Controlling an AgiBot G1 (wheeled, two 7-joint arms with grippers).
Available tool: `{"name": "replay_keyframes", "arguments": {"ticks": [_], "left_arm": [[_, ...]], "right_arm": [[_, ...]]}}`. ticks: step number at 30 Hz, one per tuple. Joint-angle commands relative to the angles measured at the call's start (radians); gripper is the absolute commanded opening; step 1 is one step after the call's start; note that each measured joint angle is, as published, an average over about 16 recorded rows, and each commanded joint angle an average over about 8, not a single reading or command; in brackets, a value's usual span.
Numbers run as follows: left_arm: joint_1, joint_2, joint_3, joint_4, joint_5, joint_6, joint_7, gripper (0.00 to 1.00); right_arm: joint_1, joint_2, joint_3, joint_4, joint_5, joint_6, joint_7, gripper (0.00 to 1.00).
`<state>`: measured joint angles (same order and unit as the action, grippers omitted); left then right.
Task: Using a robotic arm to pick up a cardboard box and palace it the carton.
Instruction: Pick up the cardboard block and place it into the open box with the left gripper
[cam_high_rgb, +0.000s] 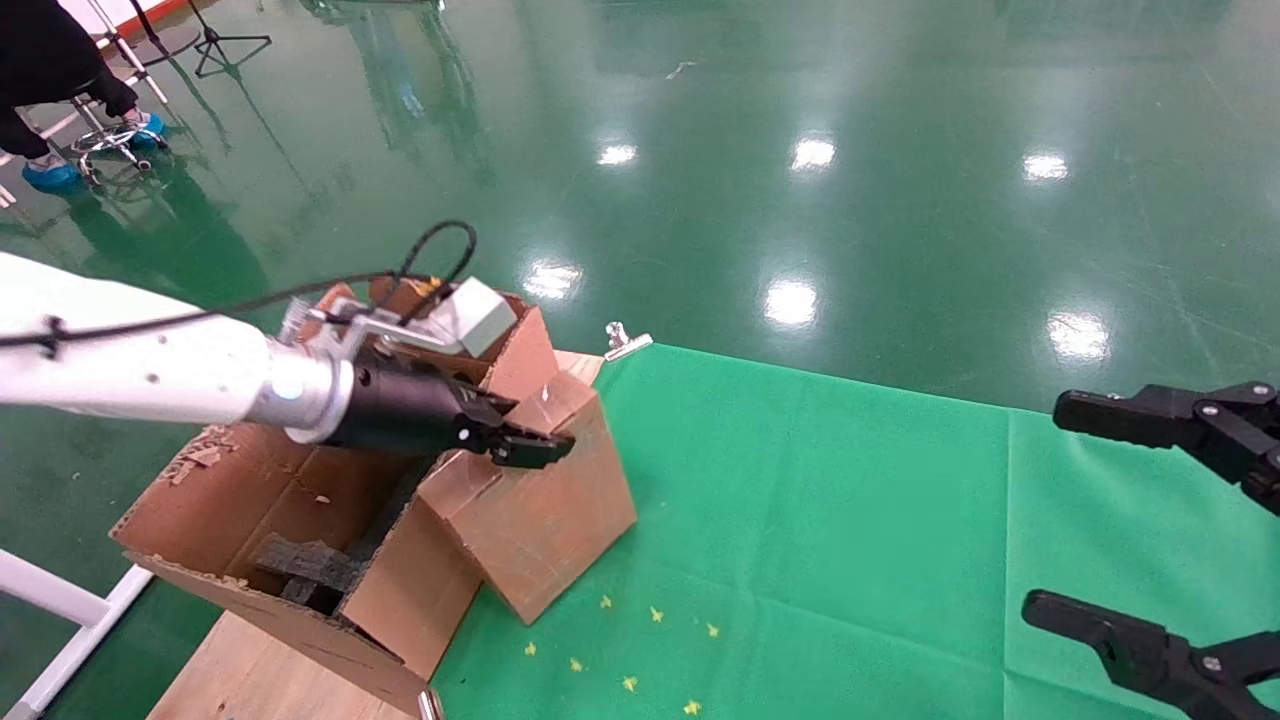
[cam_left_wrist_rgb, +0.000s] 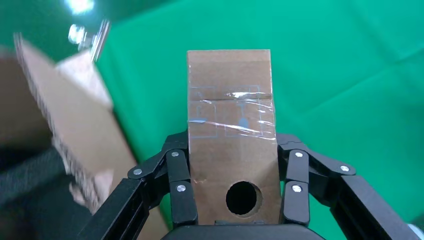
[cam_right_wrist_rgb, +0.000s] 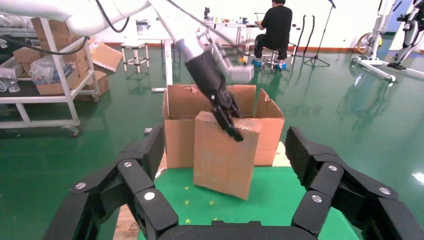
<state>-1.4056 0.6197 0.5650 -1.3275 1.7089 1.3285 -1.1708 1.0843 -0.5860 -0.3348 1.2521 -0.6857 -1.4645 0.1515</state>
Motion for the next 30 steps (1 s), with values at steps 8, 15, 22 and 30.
{"name": "replay_keyframes", "arguments": {"ticks": [8, 15, 22, 30], "left_arm": [[-0.105, -0.077, -0.106, 0.045, -0.176, 0.043, 0.162, 0.00], [-0.231, -0.164, -0.184, 0.134, -0.209, 0.062, 0.293, 0.00], [-0.257, -0.233, -0.178, 0.286, -0.127, 0.065, 0.431, 0.00], [-0.201, -0.240, -0.152, 0.546, -0.071, 0.010, 0.601, 0.00]], "right_arm": [[0.000, 0.000, 0.000, 0.000, 0.000, 0.000, 0.000, 1.00], [0.000, 0.000, 0.000, 0.000, 0.000, 0.000, 0.000, 1.00], [0.000, 0.000, 0.000, 0.000, 0.000, 0.000, 0.000, 1.00], [0.000, 0.000, 0.000, 0.000, 0.000, 0.000, 0.000, 1.00]]}}
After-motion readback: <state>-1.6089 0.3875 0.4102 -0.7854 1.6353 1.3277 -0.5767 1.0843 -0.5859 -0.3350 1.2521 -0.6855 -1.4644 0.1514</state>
